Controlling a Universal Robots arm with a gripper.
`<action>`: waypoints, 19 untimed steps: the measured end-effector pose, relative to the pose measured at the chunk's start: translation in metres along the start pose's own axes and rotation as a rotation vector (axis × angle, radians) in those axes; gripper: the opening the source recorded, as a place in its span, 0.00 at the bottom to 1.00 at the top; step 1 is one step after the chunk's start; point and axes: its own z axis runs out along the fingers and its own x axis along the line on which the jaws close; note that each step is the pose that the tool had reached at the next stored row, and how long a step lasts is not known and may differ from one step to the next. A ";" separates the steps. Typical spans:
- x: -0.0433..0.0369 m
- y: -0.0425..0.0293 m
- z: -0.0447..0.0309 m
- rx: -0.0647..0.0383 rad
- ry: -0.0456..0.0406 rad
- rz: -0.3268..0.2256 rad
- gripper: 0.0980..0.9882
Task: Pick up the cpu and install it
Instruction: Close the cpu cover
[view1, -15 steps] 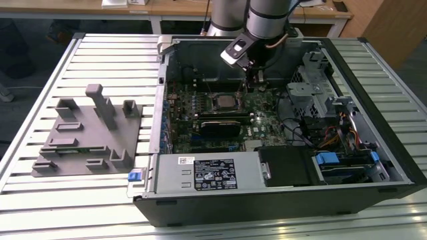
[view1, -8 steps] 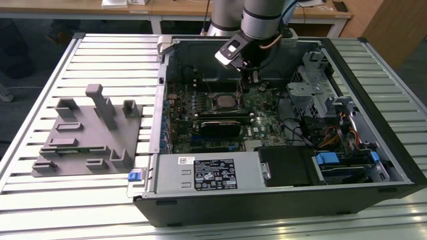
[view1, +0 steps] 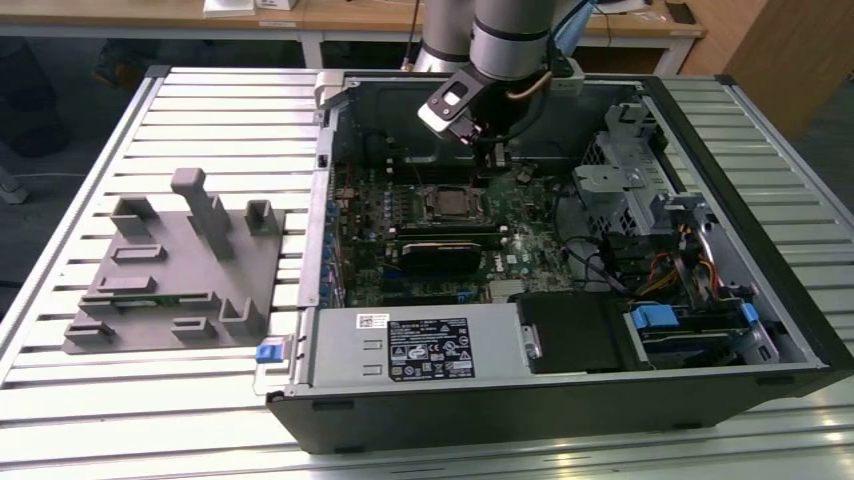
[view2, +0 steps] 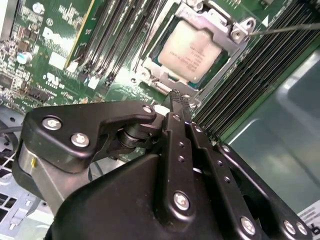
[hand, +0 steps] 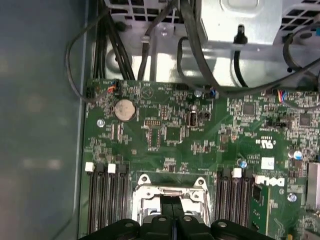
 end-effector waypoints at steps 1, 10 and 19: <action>0.0000 -0.0016 0.0003 0.000 0.0000 0.000 0.01; 0.0004 -0.0102 0.0020 0.000 -0.0001 0.000 0.01; 0.0007 -0.0198 0.0037 0.000 0.0001 0.000 0.01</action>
